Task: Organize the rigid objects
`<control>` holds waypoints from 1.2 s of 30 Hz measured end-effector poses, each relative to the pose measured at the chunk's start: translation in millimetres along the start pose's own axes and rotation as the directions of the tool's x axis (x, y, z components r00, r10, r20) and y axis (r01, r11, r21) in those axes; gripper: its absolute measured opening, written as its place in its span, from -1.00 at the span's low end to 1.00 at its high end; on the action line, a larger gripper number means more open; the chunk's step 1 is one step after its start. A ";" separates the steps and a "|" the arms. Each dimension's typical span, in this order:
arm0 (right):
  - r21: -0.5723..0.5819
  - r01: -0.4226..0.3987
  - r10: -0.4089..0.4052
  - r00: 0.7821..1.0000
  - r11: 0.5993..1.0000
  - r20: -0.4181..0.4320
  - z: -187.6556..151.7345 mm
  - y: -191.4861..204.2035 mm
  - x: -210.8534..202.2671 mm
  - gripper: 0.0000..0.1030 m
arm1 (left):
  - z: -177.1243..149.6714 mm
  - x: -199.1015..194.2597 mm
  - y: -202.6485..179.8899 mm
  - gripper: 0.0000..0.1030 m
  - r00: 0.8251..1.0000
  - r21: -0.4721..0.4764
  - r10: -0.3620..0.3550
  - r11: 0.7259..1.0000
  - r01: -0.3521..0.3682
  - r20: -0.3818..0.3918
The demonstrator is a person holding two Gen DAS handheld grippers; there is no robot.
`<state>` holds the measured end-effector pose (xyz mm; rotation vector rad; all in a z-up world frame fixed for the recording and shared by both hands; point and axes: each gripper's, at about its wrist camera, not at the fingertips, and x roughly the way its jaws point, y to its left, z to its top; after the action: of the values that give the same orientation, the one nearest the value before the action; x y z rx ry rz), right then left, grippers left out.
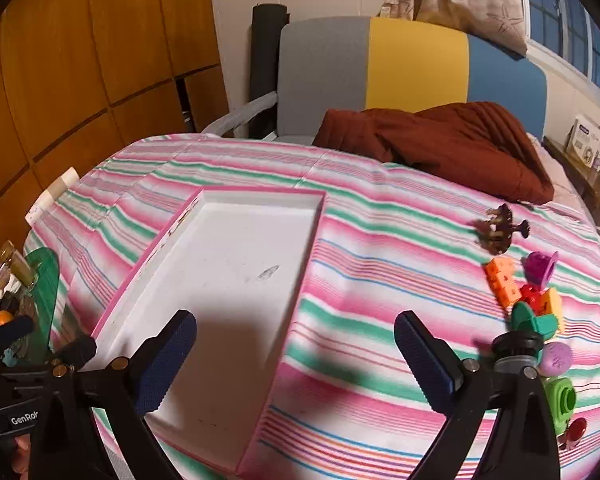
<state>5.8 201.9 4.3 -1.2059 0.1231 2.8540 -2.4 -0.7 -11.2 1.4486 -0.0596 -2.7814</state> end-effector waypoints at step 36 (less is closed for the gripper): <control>0.642 0.427 -0.446 0.883 0.637 -0.146 -46.2 -277.6 -73.3 0.98 | -25.8 -6.1 -236.2 0.99 0.759 0.288 -0.621 0.703 0.650 -0.196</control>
<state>108.9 473.8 8.9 -0.8738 0.6774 2.0926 25.3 234.7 -29.5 1.9960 -0.0456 -3.3795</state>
